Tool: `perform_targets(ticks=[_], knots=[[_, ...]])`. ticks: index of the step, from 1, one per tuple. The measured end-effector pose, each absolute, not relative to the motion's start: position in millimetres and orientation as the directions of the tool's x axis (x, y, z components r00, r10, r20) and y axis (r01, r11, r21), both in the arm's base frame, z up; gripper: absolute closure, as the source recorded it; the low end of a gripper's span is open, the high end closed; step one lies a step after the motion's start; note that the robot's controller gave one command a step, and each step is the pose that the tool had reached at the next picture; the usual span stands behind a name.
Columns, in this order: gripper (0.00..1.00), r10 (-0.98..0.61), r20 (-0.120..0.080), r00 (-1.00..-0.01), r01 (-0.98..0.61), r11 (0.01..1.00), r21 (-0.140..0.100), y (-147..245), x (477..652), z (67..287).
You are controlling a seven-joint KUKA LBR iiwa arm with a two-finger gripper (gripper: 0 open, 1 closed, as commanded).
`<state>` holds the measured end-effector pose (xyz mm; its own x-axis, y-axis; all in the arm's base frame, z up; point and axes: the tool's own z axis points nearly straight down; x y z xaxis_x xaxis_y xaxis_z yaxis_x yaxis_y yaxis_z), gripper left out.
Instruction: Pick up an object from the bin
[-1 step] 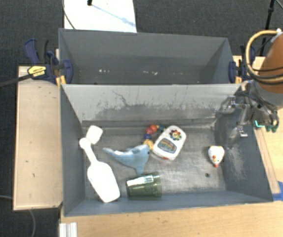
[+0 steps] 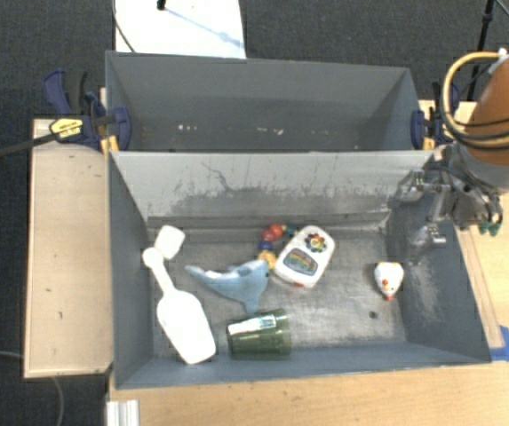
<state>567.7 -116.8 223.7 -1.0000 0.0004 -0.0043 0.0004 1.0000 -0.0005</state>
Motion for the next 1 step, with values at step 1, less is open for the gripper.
perform_targets(ticks=[1], knots=[[0.0, -0.109, -0.005, -0.994, -0.109, 0.994, -0.001, -56.1, 574.2, 173.0]])
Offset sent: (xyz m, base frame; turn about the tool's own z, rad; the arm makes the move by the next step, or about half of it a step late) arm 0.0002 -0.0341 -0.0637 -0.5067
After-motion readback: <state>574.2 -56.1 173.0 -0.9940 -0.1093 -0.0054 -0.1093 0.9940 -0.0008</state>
